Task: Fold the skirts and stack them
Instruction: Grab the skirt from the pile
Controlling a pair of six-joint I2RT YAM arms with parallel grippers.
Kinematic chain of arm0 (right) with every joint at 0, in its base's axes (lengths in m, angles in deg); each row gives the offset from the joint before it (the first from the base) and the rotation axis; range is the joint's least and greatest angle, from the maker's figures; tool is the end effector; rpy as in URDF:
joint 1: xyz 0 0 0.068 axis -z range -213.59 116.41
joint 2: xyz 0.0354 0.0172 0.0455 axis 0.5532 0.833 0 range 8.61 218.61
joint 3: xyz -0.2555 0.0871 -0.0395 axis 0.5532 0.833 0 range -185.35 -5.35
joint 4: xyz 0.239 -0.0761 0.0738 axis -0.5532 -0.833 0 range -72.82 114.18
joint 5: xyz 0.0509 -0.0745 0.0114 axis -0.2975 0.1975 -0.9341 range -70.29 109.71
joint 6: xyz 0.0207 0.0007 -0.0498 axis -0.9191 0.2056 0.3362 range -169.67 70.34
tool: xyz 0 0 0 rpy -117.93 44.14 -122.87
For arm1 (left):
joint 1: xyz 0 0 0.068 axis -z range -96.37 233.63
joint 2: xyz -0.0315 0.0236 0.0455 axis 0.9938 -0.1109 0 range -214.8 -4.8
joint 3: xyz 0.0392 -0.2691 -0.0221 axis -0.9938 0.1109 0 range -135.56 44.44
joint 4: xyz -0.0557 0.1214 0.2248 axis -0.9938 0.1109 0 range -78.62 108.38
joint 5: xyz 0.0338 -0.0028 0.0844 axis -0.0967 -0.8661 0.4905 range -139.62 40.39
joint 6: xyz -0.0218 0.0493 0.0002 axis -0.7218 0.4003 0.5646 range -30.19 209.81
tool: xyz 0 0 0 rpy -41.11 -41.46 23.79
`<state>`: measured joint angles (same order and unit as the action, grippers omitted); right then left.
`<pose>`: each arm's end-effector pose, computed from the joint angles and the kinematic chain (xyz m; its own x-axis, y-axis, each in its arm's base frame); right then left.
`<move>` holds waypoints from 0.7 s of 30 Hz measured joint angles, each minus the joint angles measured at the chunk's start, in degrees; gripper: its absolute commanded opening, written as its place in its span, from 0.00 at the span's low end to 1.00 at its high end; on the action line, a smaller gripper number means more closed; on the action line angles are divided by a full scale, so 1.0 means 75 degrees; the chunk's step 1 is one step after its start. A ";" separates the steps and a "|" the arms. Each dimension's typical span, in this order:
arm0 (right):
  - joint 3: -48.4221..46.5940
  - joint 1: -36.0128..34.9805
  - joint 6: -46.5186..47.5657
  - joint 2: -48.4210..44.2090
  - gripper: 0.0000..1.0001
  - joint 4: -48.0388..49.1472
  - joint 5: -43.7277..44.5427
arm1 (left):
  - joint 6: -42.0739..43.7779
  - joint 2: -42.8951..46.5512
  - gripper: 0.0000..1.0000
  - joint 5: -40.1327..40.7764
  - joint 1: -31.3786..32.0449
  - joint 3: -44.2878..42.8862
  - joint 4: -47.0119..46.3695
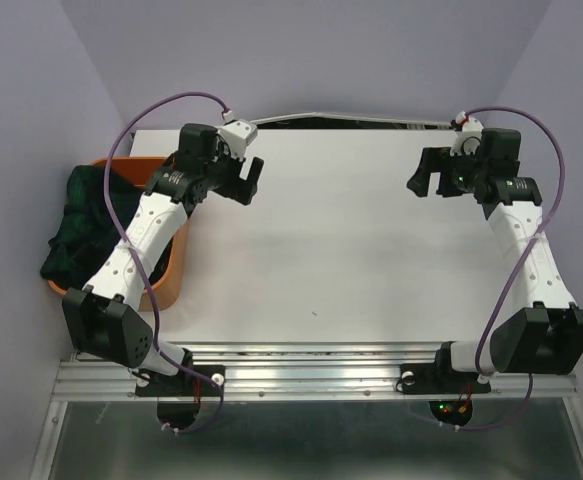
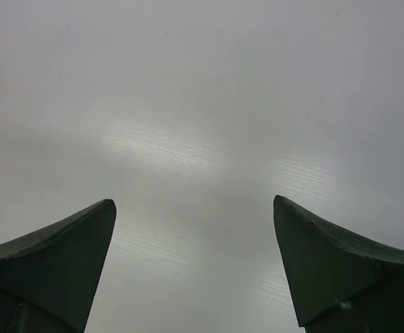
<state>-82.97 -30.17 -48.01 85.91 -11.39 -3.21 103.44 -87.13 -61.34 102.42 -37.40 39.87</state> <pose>0.2942 -0.0036 0.3707 -0.5683 0.0074 -0.8228 -0.2790 0.9390 0.2011 0.3059 -0.1116 0.3804 -0.3318 0.3566 -0.8734 0.5780 0.8085 0.1106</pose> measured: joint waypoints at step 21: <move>0.0000 0.0000 0.0361 0.0344 1.00 -0.0364 -0.0035 | 0.0428 -0.0874 0.98 0.1078 -0.2186 -0.3430 0.2215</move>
<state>-82.97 -30.17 -45.30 88.49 -14.12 -3.47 106.65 -93.69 -53.25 86.03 -63.13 56.48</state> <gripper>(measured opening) 0.999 0.985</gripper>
